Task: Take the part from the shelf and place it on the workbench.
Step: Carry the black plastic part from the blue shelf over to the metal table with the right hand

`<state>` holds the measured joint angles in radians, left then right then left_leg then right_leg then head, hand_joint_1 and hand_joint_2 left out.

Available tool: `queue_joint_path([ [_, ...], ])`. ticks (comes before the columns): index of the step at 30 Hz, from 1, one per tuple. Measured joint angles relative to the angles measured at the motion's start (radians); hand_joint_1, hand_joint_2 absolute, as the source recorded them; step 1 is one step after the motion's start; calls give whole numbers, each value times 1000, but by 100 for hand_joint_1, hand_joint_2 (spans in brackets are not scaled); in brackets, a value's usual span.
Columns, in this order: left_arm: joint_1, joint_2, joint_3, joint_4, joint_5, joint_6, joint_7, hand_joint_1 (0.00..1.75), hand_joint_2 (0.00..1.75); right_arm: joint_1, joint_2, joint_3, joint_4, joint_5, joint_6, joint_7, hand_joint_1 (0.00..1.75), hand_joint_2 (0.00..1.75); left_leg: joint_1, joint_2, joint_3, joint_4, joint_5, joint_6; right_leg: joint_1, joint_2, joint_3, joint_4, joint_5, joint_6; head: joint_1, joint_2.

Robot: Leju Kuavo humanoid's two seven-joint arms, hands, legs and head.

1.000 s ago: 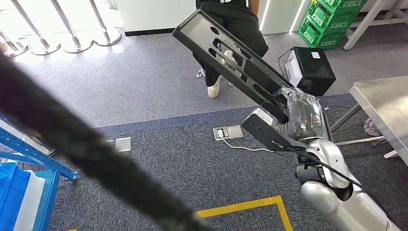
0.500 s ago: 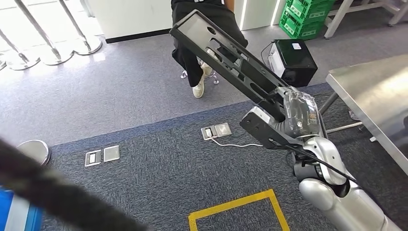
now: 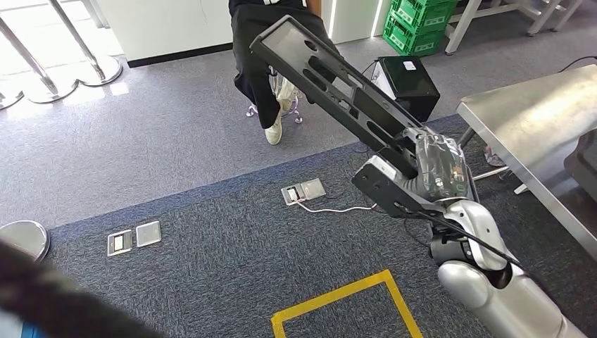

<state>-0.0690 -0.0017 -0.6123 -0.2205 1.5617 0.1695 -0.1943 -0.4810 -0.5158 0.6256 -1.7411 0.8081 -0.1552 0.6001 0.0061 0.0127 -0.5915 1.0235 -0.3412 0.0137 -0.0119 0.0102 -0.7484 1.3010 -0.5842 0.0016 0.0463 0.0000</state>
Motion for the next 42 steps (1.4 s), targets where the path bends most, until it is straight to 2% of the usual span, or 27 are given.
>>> queue_joint_path([
  [1,0,0,0,0,0,0,-1,0,0,1,0,0,1,-2,0,0,175,175,0,5,0,0,-1,-1,-1,-2,4,-11,16,1,5,0],
  [2,-1,0,0,0,0,0,-2,0,0,1,0,0,2,-4,0,-1,175,175,0,11,2,1,-2,-2,-1,-6,29,-60,47,0,10,0],
  [4,-2,0,0,0,0,0,-5,0,0,-2,0,0,3,-8,0,-4,175,175,-2,19,5,2,-6,-8,3,-26,98,-200,104,-5,19,0],
  [5,-2,0,0,0,0,0,-7,0,0,-4,0,0,3,-9,-1,-6,175,175,-3,23,7,3,-8,-12,8,-34,122,-247,117,-11,21,0],
  [6,-1,0,0,0,1,1,-8,0,0,-6,0,0,4,-10,0,-7,175,175,-4,26,7,3,-10,-17,12,-38,132,-270,119,-17,22,0],
  [8,-2,0,0,0,2,2,-9,0,0,-8,1,0,6,-11,-1,-10,175,175,-4,34,10,3,-12,-28,16,-27,134,-276,118,-28,19,0],
  [10,-4,0,0,0,5,5,-9,0,0,-12,1,0,8,-13,-1,-13,175,175,-2,29,9,22,-29,-38,13,-19,139,-284,121,-39,15,0],
  [12,-4,0,0,0,7,8,-8,0,0,-17,2,0,8,-14,-2,-14,175,175,1,9,-27,113,-85,-44,10,-13,143,-289,124,-49,6,0],
  [14,-2,0,0,0,7,7,-8,0,0,-19,2,1,9,-15,-2,-15,175,175,2,-2,-89,246,-145,-47,12,-2,142,-288,123,-53,-6,0],
  [15,-1,0,0,0,7,7,-8,0,0,-18,3,2,10,-16,-2,-15,175,175,2,-4,-109,285,-153,-48,13,4,142,-287,122,-54,-11,0],
  [16,0,0,0,0,7,6,-8,0,0,-18,3,2,11,-16,-2,-15,175,175,2,-5,-113,288,-141,-48,14,12,142,-285,122,-54,-14,0],
  [17,1,0,0,0,7,5,-8,0,0,-18,3,2,12,-17,-2,-15,175,175,2,-6,-98,251,-110,-47,14,20,143,-282,121,-53,-18,0],
  [19,1,0,0,0,7,4,-7,0,0,-18,3,2,12,-18,-3,-15,175,175,4,-26,-42,117,-39,-42,15,35,141,-275,117,-49,-25,0],
  [21,0,0,-1,0,8,4,-7,0,0,-18,3,2,13,-18,-3,-15,175,175,6,-47,-9,32,-9,-38,15,48,135,-268,114,-41,-29,0],
  [22,0,0,-1,0,8,4,-7,0,0,-18,3,2,13,-19,-4,-15,175,175,4,-50,-7,23,-11,-35,14,54,132,-267,115,-37,-29,0],
  [24,-1,0,-2,0,8,2,-7,0,0,-17,3,3,14,-19,-4,-15,175,175,2,-38,-5,14,-6,-23,9,59,130,-267,115,-26,-29,0],
  [26,-2,0,-3,0,8,1,-7,0,0,-17,2,2,15,-19,-5,-14,175,175,3,-25,1,1,1,-10,6,39,114,-231,91,-15,-24,0],
  [28,-1,0,-3,0,7,0,-6,0,0,-15,1,2,15,-19,-6,-13,175,175,2,-15,3,-5,4,-3,3,10,62,-123,35,-6,-12,0],
  [29,0,0,-4,0,7,-1,-6,0,0,-13,1,2,16,-19,-7,-12,175,175,1,-9,2,-5,3,-2,1,4,30,-59,9,-2,-7,0],
  [30,0,0,-4,0,7,-1,-5,0,0,-9,1,2,17,-19,-7,-11,175,175,1,-4,2,-5,3,-2,-1,1,6,-12,-3,0,-4,0],
  [31,1,0,-4,0,7,-1,-4,0,0,-6,1,2,18,-18,-7,-10,175,175,1,2,2,-5,2,-2,-2,-1,-3,2,3,2,0,0],
  [32,0,0,-5,0,7,-2,-3,0,0,-4,1,2,19,-18,-7,-10,175,175,1,8,3,-4,1,-3,-2,-4,10,-26,27,3,4,0],
  [34,-1,0,-5,0,7,-2,-1,0,0,-3,1,2,20,-17,-8,-10,175,175,1,18,7,-3,-4,-8,-1,-23,78,-162,92,0,12,0],
  [36,-1,0,-5,0,7,-3,-1,0,0,-3,1,2,20,-15,-8,-9,175,175,-3,25,10,0,-9,-17,7,-39,126,-262,120,-11,17,0],
  [38,-1,0,-5,0,7,-3,-1,0,0,-3,1,2,21,-14,-8,-8,175,175,-5,34,13,0,-12,-27,15,-32,131,-276,118,-23,14,0],
  [40,-2,0,-6,0,7,-4,-1,0,0,-4,1,2,21,-13,-8,-7,175,175,-2,35,14,11,-24,-38,12,-21,135,-281,121,-34,11,0],
  [42,-2,0,-6,0,7,-5,0,0,0,-6,1,1,21,-11,-8,-7,175,175,0,17,-10,81,-70,-45,9,-13,139,-287,124,-47,3,0],
])
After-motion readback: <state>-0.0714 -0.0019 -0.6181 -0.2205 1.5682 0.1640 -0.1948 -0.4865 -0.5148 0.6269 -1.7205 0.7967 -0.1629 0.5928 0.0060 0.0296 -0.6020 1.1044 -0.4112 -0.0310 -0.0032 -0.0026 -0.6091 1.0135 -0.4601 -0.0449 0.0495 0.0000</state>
